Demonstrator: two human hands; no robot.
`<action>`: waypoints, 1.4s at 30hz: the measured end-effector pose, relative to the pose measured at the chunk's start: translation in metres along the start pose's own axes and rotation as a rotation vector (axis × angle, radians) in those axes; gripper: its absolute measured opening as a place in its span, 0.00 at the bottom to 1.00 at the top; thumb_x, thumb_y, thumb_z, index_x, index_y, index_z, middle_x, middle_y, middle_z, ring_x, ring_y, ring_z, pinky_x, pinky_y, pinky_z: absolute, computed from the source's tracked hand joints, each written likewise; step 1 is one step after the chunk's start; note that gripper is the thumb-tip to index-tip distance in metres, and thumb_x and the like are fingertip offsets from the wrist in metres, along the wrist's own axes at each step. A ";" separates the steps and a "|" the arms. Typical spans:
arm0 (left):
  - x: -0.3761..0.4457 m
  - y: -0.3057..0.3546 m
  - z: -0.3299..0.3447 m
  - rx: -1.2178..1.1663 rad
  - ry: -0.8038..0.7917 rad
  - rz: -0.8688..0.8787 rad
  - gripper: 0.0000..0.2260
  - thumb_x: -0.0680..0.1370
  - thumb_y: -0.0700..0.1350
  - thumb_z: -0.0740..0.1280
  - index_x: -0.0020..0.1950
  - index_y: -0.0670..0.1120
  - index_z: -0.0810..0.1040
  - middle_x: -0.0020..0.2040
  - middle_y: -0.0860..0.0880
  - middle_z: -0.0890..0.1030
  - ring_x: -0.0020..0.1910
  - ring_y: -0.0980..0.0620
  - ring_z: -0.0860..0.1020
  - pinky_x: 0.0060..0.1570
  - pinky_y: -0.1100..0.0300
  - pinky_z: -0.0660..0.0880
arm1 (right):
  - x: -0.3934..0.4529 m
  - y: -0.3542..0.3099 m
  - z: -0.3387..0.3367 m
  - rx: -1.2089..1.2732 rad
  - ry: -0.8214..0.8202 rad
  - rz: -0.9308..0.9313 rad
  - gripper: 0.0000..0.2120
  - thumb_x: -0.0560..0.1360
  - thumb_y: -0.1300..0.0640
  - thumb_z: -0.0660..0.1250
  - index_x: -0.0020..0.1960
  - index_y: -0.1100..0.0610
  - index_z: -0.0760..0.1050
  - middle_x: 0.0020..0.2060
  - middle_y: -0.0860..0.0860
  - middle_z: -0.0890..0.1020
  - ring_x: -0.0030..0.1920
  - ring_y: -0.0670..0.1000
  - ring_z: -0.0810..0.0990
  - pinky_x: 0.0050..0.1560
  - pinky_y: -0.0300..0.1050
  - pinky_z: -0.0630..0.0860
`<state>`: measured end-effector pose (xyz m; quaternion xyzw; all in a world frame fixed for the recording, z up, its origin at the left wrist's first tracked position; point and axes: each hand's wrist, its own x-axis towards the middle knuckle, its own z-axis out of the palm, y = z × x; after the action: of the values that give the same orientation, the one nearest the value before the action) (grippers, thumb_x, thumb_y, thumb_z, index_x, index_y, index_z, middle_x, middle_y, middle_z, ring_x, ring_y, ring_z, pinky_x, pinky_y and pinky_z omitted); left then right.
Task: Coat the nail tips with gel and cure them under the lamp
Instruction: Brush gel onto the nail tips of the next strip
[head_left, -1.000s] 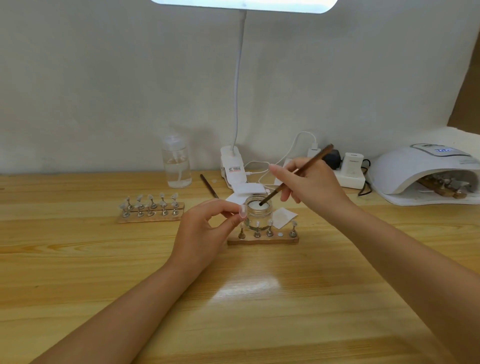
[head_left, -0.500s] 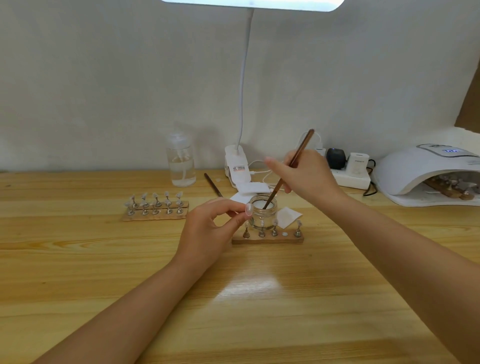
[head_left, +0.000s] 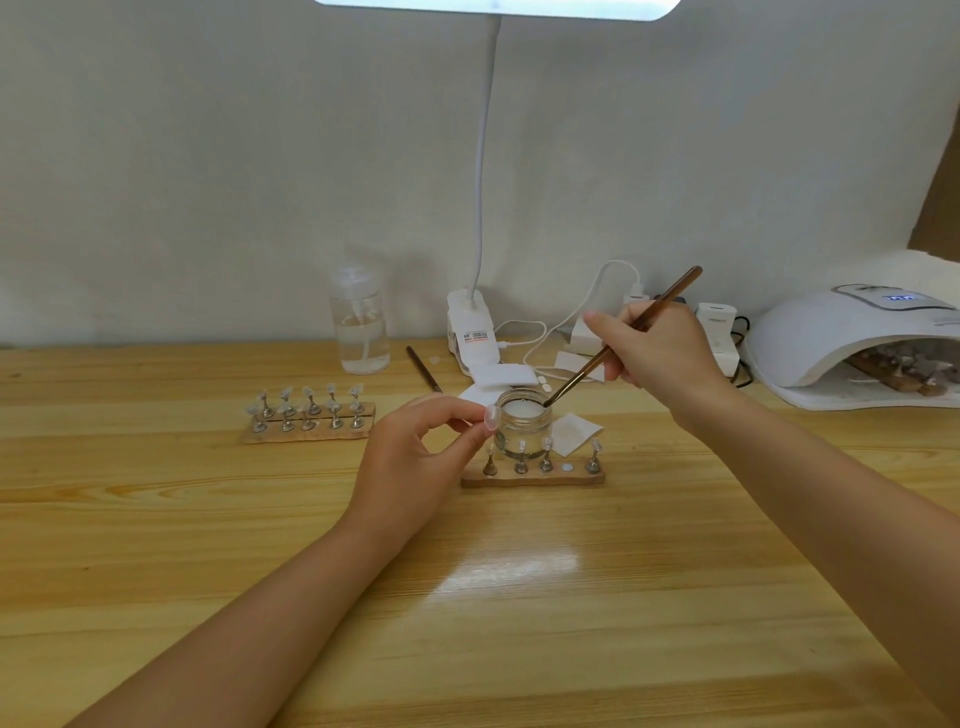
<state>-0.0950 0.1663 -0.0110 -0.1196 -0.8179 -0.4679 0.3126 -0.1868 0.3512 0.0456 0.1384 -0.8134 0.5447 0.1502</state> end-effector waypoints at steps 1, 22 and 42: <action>0.000 0.000 0.000 -0.001 0.000 -0.003 0.04 0.71 0.40 0.71 0.42 0.48 0.82 0.38 0.53 0.82 0.39 0.57 0.77 0.46 0.65 0.74 | 0.000 0.000 -0.002 0.007 0.006 0.001 0.19 0.75 0.55 0.65 0.27 0.55 0.70 0.17 0.46 0.74 0.19 0.38 0.70 0.32 0.38 0.65; 0.002 -0.001 0.000 -0.002 0.009 -0.051 0.06 0.70 0.37 0.72 0.44 0.46 0.83 0.39 0.49 0.82 0.41 0.54 0.78 0.46 0.69 0.72 | -0.072 -0.005 0.029 0.166 0.045 -0.490 0.13 0.75 0.48 0.59 0.35 0.48 0.76 0.29 0.43 0.79 0.32 0.44 0.79 0.35 0.37 0.75; 0.002 0.001 0.000 0.018 0.000 -0.114 0.08 0.70 0.39 0.72 0.43 0.51 0.82 0.40 0.54 0.80 0.43 0.59 0.77 0.45 0.76 0.68 | -0.073 0.003 0.037 0.168 0.086 -0.488 0.17 0.77 0.52 0.57 0.36 0.54 0.78 0.30 0.38 0.77 0.33 0.36 0.78 0.37 0.26 0.70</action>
<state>-0.0960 0.1671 -0.0095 -0.0700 -0.8276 -0.4777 0.2865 -0.1244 0.3222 0.0002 0.3189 -0.7009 0.5633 0.2997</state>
